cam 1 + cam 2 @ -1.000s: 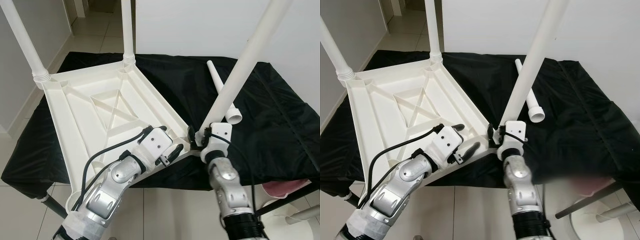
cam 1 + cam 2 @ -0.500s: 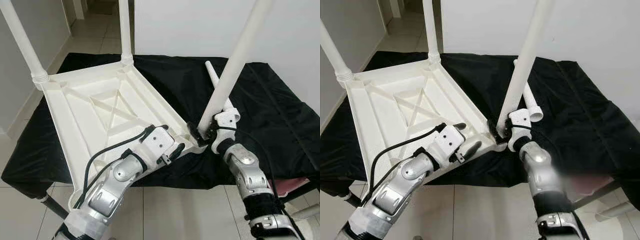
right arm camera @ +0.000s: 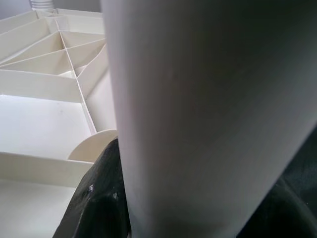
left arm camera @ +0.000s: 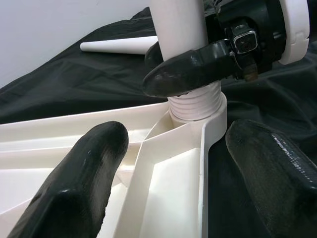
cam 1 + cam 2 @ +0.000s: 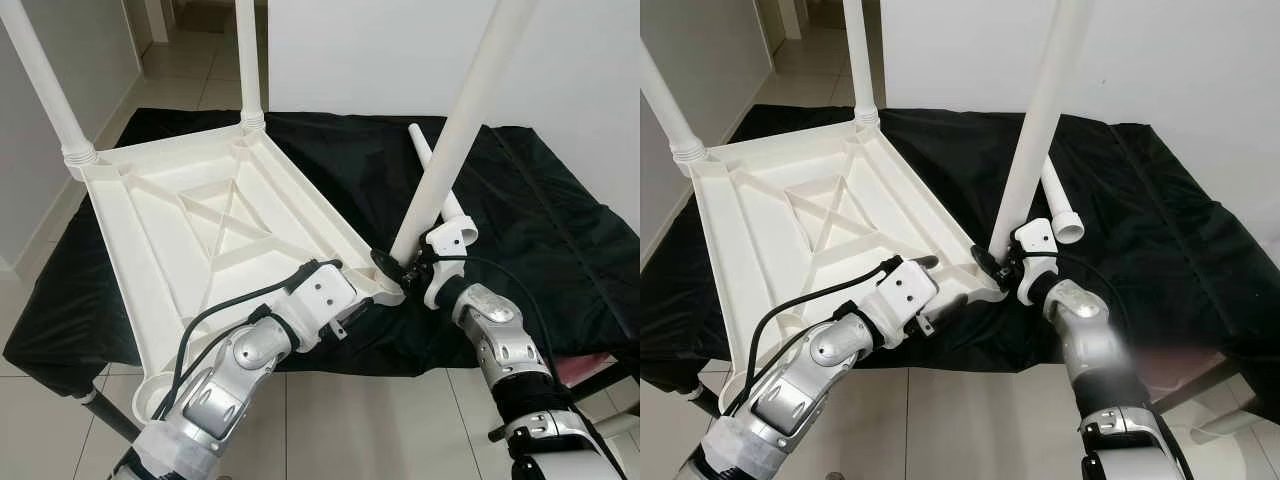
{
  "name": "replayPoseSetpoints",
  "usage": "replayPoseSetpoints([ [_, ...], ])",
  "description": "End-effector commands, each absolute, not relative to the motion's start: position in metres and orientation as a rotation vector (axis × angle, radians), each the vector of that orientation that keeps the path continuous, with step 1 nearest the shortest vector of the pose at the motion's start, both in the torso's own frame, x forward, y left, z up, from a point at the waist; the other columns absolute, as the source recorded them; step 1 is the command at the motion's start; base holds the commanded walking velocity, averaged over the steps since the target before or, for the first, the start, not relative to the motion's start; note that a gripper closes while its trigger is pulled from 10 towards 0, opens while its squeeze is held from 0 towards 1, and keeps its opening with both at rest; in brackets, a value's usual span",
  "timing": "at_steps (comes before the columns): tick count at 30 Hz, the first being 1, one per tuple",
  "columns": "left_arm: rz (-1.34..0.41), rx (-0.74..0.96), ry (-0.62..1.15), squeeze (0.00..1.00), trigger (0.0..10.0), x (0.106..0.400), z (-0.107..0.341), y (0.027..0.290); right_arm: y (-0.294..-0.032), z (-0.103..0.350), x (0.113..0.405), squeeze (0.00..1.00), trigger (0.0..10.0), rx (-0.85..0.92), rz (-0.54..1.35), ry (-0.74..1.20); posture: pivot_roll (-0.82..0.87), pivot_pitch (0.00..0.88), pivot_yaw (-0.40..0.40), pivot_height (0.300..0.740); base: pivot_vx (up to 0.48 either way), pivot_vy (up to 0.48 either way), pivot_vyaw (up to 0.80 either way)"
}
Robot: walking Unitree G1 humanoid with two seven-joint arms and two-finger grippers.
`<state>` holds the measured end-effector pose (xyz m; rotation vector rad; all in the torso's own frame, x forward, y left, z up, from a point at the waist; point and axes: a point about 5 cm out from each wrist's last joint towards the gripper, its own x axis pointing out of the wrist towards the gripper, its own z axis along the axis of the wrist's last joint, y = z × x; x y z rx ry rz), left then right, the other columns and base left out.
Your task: Building children table
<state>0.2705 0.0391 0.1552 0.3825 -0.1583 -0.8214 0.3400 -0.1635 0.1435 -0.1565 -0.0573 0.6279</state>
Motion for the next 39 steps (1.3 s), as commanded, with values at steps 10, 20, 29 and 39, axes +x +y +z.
replayPoseSetpoints([
  [10,-0.875,0.39,-0.147,0.0,10.0,0.267,0.153,0.034,-0.16,0.128,0.335,0.0,10.0,-0.098,0.54,-0.017,0.03,0.028,-0.047,0.74,0.0,0.0,0.0],
  [20,-0.884,0.393,-0.146,0.0,10.0,0.267,0.154,0.037,-0.149,0.115,0.328,0.0,10.0,0.026,0.437,0.008,0.02,0.04,-0.028,0.74,0.0,0.0,0.0],
  [29,-0.901,0.395,-0.148,0.0,10.0,0.267,0.154,0.035,-0.155,0.118,0.337,0.0,10.0,0.087,0.262,0.041,0.02,0.036,-0.029,0.74,0.0,0.0,0.0],
  [39,-0.888,0.392,-0.144,0.0,10.0,0.265,0.153,0.037,-0.138,0.116,0.325,0.0,10.0,0.092,0.07,0.022,0.03,0.033,-0.047,0.74,0.0,0.0,0.0],
])
